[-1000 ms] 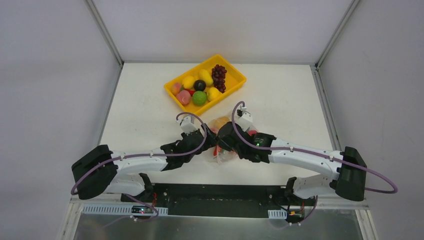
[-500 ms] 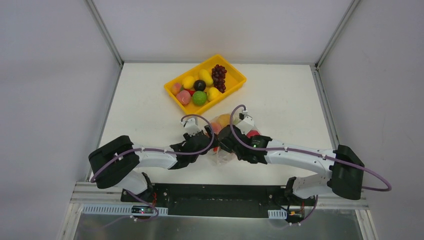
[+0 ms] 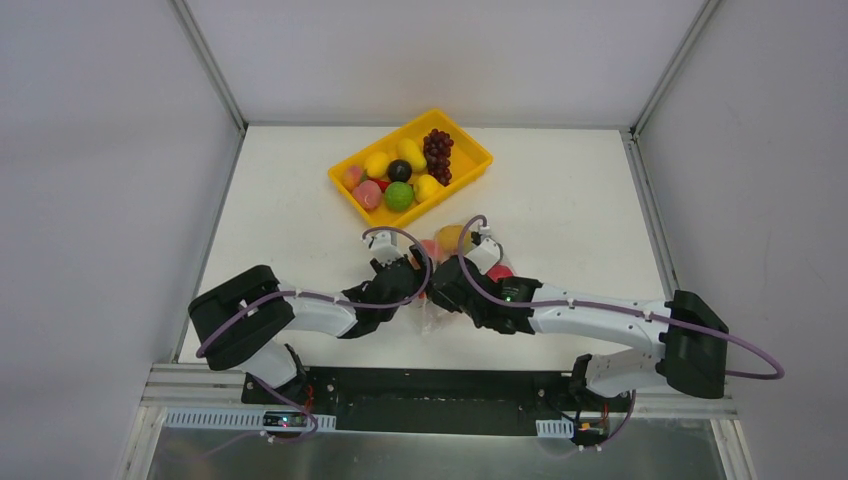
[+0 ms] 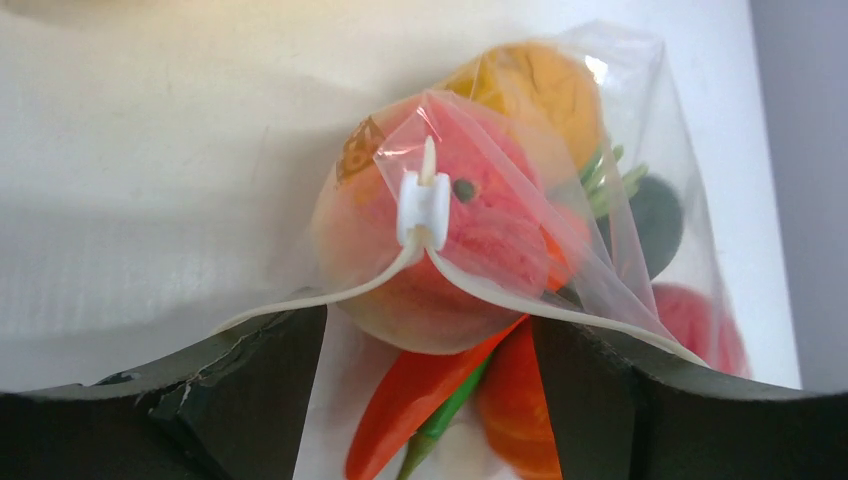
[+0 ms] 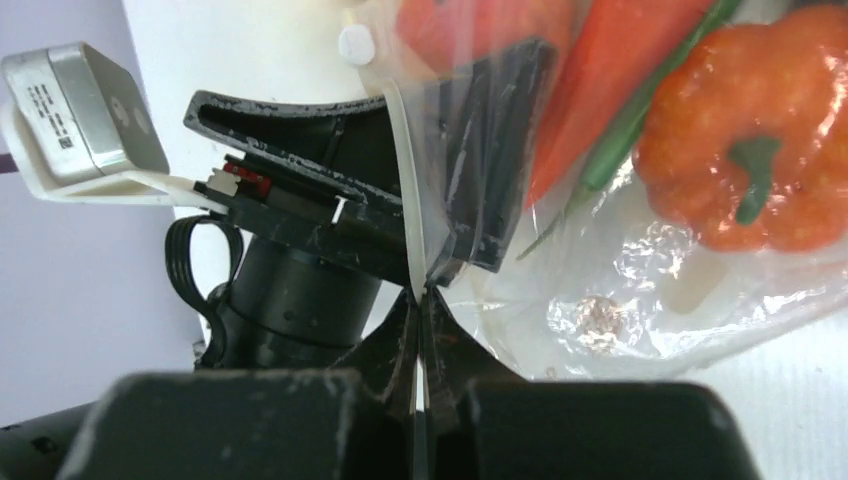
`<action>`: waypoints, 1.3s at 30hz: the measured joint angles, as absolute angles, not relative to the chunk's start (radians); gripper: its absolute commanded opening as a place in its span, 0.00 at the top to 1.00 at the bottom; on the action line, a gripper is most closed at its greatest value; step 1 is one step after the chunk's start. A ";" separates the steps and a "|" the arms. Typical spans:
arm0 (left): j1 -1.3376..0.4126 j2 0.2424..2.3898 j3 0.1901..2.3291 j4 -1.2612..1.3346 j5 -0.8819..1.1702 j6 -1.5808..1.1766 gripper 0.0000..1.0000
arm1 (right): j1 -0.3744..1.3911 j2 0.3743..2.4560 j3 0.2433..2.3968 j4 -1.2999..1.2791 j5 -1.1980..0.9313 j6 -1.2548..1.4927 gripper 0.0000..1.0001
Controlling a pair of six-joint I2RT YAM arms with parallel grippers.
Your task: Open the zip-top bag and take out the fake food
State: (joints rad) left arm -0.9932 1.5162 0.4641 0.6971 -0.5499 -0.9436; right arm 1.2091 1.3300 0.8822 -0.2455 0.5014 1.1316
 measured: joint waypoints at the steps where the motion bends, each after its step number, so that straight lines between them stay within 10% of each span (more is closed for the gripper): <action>1: -0.993 1.518 0.457 0.732 -0.550 -0.935 0.23 | 1.214 1.326 0.882 -0.236 0.493 1.135 1.00; 13: -0.993 1.562 0.397 1.031 -0.525 -0.744 0.27 | 1.226 1.297 0.917 -0.284 0.491 1.136 1.00; 26: -0.993 1.638 0.387 1.192 -0.493 -0.667 0.69 | 1.229 1.262 0.914 -0.333 0.517 1.139 1.00; 39: -0.993 1.306 0.433 0.743 -0.297 -0.664 0.73 | 1.208 1.210 0.914 -0.489 0.677 1.132 1.00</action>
